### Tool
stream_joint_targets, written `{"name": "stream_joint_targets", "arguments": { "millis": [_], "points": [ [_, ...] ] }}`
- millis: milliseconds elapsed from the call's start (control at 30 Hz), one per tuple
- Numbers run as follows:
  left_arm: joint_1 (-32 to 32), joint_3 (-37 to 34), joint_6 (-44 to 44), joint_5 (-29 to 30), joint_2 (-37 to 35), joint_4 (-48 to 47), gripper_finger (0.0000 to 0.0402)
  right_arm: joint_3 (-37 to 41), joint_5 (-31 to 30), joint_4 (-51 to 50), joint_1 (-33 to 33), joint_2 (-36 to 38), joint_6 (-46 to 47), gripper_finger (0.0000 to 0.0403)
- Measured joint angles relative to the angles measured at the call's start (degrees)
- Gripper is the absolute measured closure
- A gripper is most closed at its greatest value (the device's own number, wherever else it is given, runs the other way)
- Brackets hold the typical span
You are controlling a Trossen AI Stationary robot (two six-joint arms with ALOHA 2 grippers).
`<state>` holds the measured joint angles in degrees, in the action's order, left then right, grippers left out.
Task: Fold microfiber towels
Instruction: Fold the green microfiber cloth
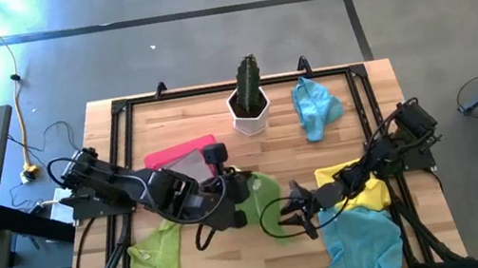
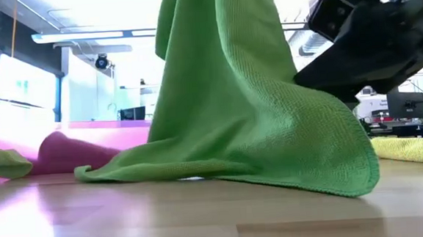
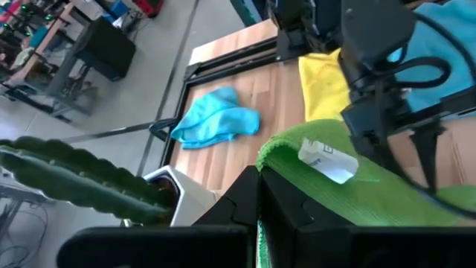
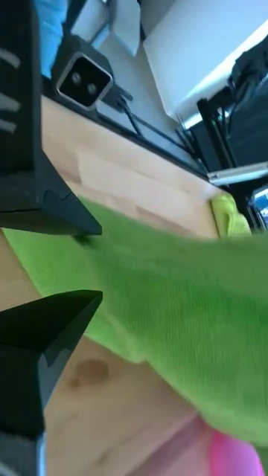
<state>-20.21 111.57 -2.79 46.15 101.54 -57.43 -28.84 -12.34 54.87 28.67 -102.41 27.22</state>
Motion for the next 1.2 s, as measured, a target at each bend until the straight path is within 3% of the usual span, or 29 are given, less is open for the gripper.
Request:
{"name": "stream_joint_targets", "arguments": {
  "millis": [400,733,967,1067,1200],
  "points": [
    [0.21,0.0,-1.52,7.61,0.0,0.26,0.0401,-0.02,-4.55,-2.29,3.29,0.0,13.51,0.0279],
    [2.74,0.0,-4.11,7.64,0.0,0.29,0.0401,-0.02,-11.95,-5.27,5.18,0.02,17.52,0.0279],
    [3.69,-0.01,-4.54,7.58,-0.21,0.32,0.0401,-0.02,-13.61,-10.49,5.18,0.02,20.52,0.0279],
    [3.69,0.0,-4.57,7.65,-0.42,0.37,0.0401,-0.02,-15.28,-10.55,5.18,0.02,20.44,0.0289],
    [3.69,-0.02,-4.74,7.55,-0.42,0.35,0.0401,-0.02,-15.52,-11.04,5.15,0.02,20.52,0.0332]
  ]
}}
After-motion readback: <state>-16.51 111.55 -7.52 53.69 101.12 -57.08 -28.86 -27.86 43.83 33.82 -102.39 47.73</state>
